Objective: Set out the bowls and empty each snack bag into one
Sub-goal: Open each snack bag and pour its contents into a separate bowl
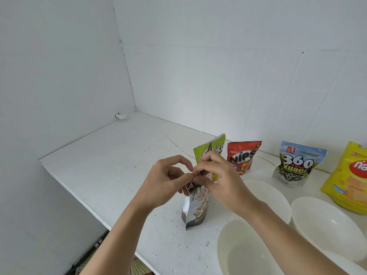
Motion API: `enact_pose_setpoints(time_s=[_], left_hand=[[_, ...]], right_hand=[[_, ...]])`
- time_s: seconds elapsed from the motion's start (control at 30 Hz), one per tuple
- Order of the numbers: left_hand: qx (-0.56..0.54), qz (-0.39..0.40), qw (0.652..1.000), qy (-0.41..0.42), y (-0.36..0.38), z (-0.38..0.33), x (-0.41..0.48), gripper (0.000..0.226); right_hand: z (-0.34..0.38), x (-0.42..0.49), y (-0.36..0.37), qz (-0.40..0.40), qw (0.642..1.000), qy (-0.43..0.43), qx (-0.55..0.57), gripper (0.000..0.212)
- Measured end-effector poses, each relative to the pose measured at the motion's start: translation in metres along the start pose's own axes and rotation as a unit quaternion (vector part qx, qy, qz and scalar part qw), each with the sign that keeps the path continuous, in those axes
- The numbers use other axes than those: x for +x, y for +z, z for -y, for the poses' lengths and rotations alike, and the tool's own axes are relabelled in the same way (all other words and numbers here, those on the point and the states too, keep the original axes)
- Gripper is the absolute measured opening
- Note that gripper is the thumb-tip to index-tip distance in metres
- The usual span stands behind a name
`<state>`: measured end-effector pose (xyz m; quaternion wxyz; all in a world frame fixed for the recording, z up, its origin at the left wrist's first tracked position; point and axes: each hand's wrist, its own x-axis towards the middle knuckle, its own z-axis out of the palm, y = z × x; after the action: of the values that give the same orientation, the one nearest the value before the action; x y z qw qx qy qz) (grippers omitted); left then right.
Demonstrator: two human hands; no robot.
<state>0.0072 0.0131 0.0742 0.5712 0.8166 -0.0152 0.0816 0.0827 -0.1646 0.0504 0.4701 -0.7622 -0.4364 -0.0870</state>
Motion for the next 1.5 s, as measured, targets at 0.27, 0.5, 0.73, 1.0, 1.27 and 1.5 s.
enact_pose_setpoints(time_s=[0.27, 0.5, 0.73, 1.0, 1.27, 1.5], left_hand=[[0.036, -0.046, 0.998, -0.04, 0.007, -0.008, 0.0, 0.016], [0.106, -0.052, 0.991, -0.059, 0.008, -0.014, 0.005, 0.021], [0.126, -0.105, 0.985, -0.058, 0.012, -0.013, 0.01, 0.017], [0.124, -0.155, 0.978, -0.065, 0.011, -0.003, 0.01, 0.018], [0.112, -0.079, 0.983, -0.121, -0.009, -0.008, 0.015, 0.017], [0.143, 0.033, 0.985, -0.092, -0.023, -0.02, 0.025, 0.008]], right_hand=[[-0.002, 0.001, -0.001, -0.01, 1.0, 0.003, 0.0, 0.013], [-0.004, 0.004, -0.002, -0.021, 1.0, 0.007, 0.002, 0.011], [-0.002, 0.012, 0.008, -0.001, 0.999, 0.022, -0.042, 0.011], [0.001, 0.015, 0.019, -0.019, 0.997, 0.055, -0.057, 0.011], [0.007, 0.016, 0.023, -0.028, 0.988, 0.131, 0.077, 0.015], [0.011, 0.02, 0.01, 0.03, 0.983, 0.134, 0.119, 0.011]])
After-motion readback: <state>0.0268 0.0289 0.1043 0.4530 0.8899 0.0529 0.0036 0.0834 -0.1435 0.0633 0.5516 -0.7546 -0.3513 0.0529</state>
